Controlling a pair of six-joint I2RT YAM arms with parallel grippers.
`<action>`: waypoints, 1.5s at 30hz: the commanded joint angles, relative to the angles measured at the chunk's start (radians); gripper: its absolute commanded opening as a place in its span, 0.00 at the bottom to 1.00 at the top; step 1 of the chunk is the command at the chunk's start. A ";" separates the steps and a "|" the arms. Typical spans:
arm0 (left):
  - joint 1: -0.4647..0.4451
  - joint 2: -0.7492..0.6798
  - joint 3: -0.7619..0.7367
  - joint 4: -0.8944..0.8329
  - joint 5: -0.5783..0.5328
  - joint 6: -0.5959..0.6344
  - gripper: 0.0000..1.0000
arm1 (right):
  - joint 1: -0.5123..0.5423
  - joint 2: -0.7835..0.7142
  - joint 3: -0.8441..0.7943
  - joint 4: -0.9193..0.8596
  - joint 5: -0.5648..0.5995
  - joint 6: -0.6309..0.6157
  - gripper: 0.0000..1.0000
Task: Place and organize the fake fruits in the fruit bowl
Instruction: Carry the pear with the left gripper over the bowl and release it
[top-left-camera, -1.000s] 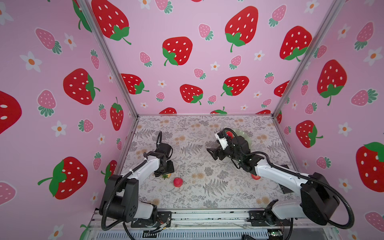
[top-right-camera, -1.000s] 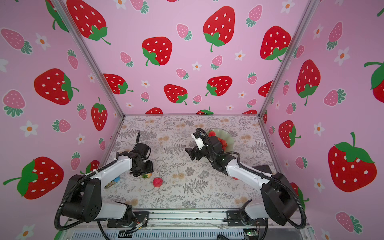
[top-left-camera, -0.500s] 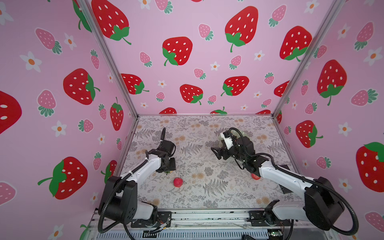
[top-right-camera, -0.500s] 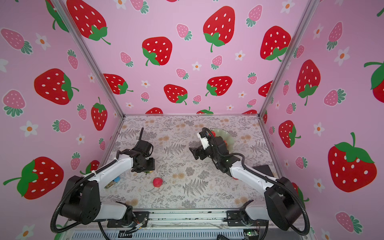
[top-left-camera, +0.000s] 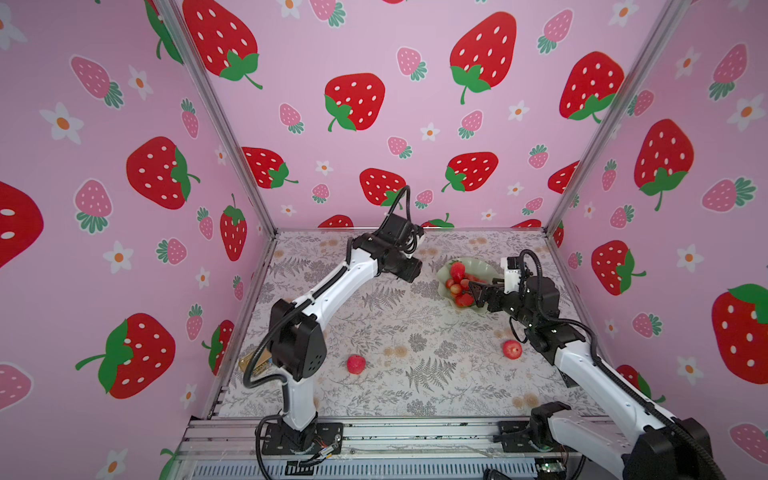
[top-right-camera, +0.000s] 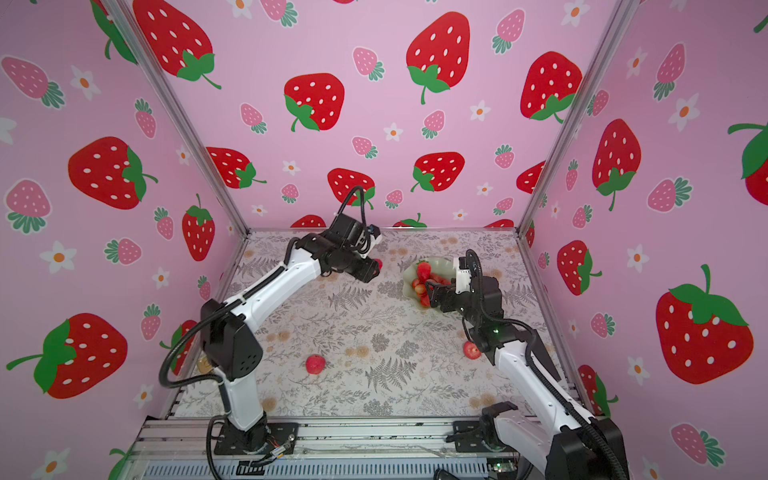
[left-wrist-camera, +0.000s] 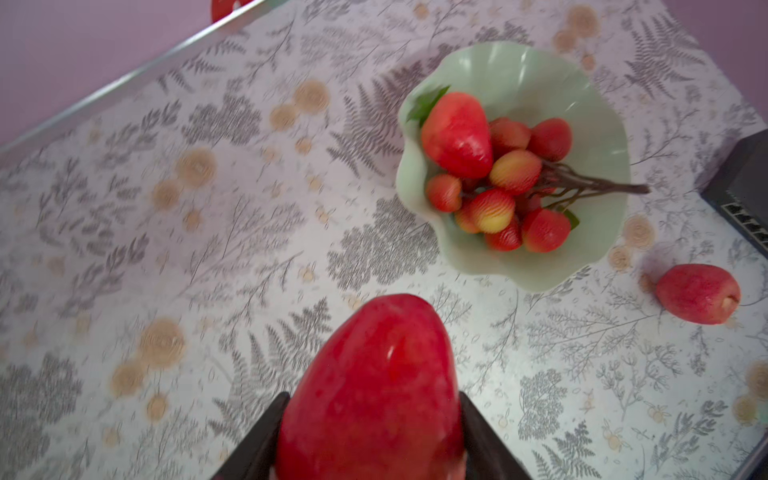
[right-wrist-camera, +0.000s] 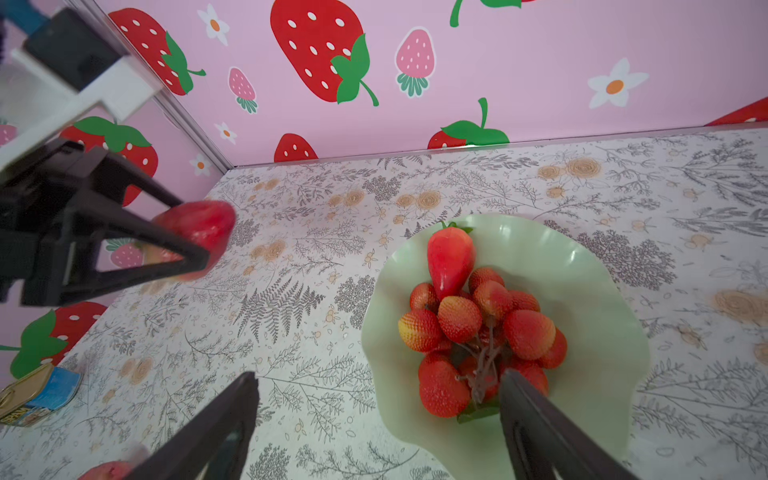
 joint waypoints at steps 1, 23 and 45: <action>-0.042 0.156 0.232 -0.197 0.051 0.207 0.52 | -0.010 -0.051 -0.032 -0.051 -0.014 0.022 0.92; -0.145 0.428 0.356 0.109 -0.151 0.271 0.53 | -0.011 -0.206 -0.104 -0.146 0.009 0.001 0.92; -0.163 0.415 0.347 0.167 -0.112 0.273 0.70 | -0.011 -0.204 -0.103 -0.146 0.029 0.000 0.92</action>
